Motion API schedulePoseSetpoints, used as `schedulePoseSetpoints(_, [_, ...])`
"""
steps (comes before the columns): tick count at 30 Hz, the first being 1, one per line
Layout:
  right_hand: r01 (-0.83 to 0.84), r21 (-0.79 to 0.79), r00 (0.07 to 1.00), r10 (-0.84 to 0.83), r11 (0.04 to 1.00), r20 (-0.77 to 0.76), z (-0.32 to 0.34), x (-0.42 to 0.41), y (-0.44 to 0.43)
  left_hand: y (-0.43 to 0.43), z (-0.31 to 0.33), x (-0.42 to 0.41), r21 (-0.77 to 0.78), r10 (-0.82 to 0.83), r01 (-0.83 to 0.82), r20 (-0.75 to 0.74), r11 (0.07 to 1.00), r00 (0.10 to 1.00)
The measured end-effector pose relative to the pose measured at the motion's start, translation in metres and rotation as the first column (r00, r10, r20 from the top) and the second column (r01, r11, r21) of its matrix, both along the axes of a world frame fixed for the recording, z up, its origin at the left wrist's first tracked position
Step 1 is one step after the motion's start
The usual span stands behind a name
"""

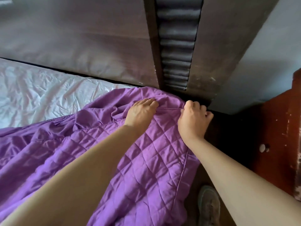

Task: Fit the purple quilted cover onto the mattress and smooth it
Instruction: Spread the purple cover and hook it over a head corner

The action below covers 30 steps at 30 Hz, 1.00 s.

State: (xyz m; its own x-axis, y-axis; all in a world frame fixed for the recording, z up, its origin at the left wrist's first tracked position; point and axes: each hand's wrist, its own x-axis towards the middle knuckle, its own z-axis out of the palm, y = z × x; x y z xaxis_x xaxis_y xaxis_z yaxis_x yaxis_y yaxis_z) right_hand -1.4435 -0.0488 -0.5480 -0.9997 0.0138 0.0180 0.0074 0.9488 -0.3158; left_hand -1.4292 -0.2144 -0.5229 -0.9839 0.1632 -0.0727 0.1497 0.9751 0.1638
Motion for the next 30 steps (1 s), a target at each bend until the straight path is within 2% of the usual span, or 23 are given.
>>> schedulePoseSetpoints(4, [-0.161, 0.077, 0.975, 0.171, 0.984, -0.144, 0.013, 0.012, -0.01, -0.054, 0.009, 0.048, -0.021, -0.016, 0.014, -0.093, 1.0, 0.996])
schedulePoseSetpoints(9, [-0.5, 0.082, 0.809, 0.499, 0.862, -0.311, 0.027, 0.025, -0.071, -0.147, 0.031, 0.101, -0.023, 0.285, -0.288, -0.093, 0.957, 0.954])
schedulePoseSetpoints(12, [-0.634, 0.111, 0.714, 0.635, 0.765, -0.296, 0.035, 0.033, -0.12, -0.191, 0.039, 0.125, -0.126, 0.438, -0.435, -0.005, 0.891, 0.899])
schedulePoseSetpoints(16, [-0.75, 0.191, 0.587, 0.77, 0.634, -0.251, 0.04, 0.043, -0.18, -0.219, 0.042, 0.14, -0.266, 0.565, -0.529, 0.083, 0.806, 0.821])
schedulePoseSetpoints(19, [-0.8, 0.303, 0.494, 0.855, 0.518, -0.158, 0.038, 0.043, -0.216, -0.235, 0.038, 0.14, -0.389, 0.603, -0.531, 0.083, 0.752, 0.793])
schedulePoseSetpoints(24, [-0.836, 0.479, 0.321, 0.947, 0.268, 0.031, 0.02, 0.036, -0.25, -0.263, 0.031, 0.146, -0.563, 0.584, -0.432, 0.116, 0.705, 0.803])
schedulePoseSetpoints(27, [-0.817, 0.524, 0.315, 0.947, 0.241, 0.057, 0.017, 0.034, -0.258, -0.272, 0.03, 0.147, -0.638, 0.579, -0.371, 0.147, 0.675, 0.802])
schedulePoseSetpoints(30, [-0.812, 0.536, 0.275, 0.962, 0.233, -0.001, 0.012, 0.034, -0.264, -0.273, 0.03, 0.146, -0.692, 0.594, -0.342, 0.155, 0.635, 0.789])
